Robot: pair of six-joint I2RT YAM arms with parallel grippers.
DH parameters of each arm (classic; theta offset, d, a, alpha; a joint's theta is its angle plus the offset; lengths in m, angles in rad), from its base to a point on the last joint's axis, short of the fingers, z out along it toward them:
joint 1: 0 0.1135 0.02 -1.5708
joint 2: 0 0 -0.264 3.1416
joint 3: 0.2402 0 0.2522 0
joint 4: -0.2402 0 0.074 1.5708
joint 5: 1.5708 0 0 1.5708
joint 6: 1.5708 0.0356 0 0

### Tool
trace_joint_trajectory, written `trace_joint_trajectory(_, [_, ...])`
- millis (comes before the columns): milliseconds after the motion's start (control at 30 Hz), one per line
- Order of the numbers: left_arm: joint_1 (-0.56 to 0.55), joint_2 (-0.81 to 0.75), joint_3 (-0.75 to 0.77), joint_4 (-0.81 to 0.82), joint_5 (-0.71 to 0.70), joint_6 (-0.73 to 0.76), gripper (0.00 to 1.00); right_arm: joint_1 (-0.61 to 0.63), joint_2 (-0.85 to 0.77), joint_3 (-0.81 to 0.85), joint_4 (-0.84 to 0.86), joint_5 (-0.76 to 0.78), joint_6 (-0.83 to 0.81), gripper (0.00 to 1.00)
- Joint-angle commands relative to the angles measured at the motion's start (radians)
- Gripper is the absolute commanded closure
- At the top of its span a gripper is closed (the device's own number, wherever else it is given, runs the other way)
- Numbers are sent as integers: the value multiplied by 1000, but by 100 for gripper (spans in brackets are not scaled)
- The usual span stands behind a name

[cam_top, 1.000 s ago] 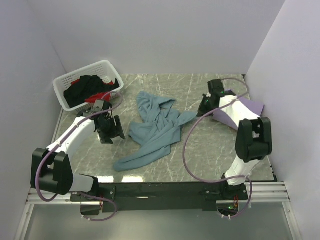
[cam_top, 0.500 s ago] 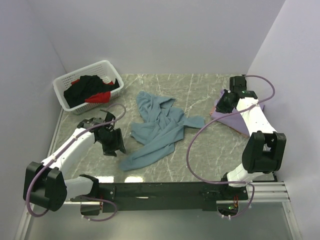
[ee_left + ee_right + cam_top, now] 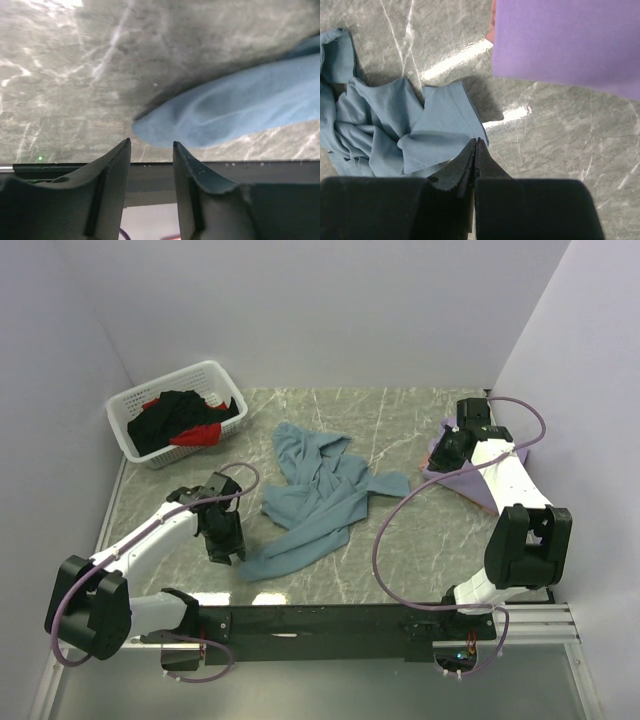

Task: Fold and stack the t-shirts
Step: Flatten the tshirt out

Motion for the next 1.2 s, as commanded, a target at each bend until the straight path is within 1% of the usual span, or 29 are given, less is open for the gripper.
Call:
trace_joint_trajectory(0, [-7, -8, 6, -7, -70, -49, 57, 2, -42, -5, 1, -17, -15, 100])
trace_joint_trajectory(67, [-10, 5, -4, 3, -66, -58, 58, 2, -42, -5, 5, -21, -16, 100])
trace_joint_trajectory(400, [-30, 90, -73, 83, 9, -92, 57, 2, -25, 12, 8, -48, -20, 100])
trace_joint_trajectory(600, [-33, 117, -80, 128, -3, -112, 58, 2, -24, 10, 8, -54, -29, 100])
trace_joint_trajectory(667, [-33, 139, -80, 141, -6, -115, 59, 2, -24, 9, 10, -58, -27, 100])
trace_joint_trajectory(700, [-33, 143, -80, 143, -3, -115, 61, 2, -22, 9, 8, -60, -29, 100])
trace_joint_trajectory(800, [-33, 154, -82, 144, -1, -112, 79, 2, -19, 10, 7, -64, -32, 100])
trace_joint_trajectory(833, [-35, 154, -79, 143, -3, -112, 94, 2, -19, 10, 8, -66, -32, 100])
trace_joint_trajectory(867, [-35, 148, -76, 138, -3, -109, 99, 2, -13, 10, 8, -66, -33, 100])
trace_joint_trajectory(933, [-33, 133, -27, 82, -52, -102, 100, 2, -9, 15, 8, -67, -41, 100])
trace_joint_trajectory(967, [-33, 101, 2, 47, -79, -102, 100, 2, 5, 18, 5, -69, -52, 100])
trace_joint_trajectory(1000, [-31, 84, 74, -14, -95, -101, 100, 2, 13, 22, 4, -69, -55, 100])
trace_joint_trajectory(1033, [-28, 67, 113, -48, -172, -101, 100, 2, 22, 35, 1, -71, -61, 100])
trace_joint_trajectory(1100, [2, 33, 218, -120, -222, -84, 100, 4, 53, 55, 1, -80, -72, 100])
trace_joint_trajectory(1167, [50, 18, 271, -158, -286, -67, 100, 13, 88, 70, 2, -95, -79, 100])
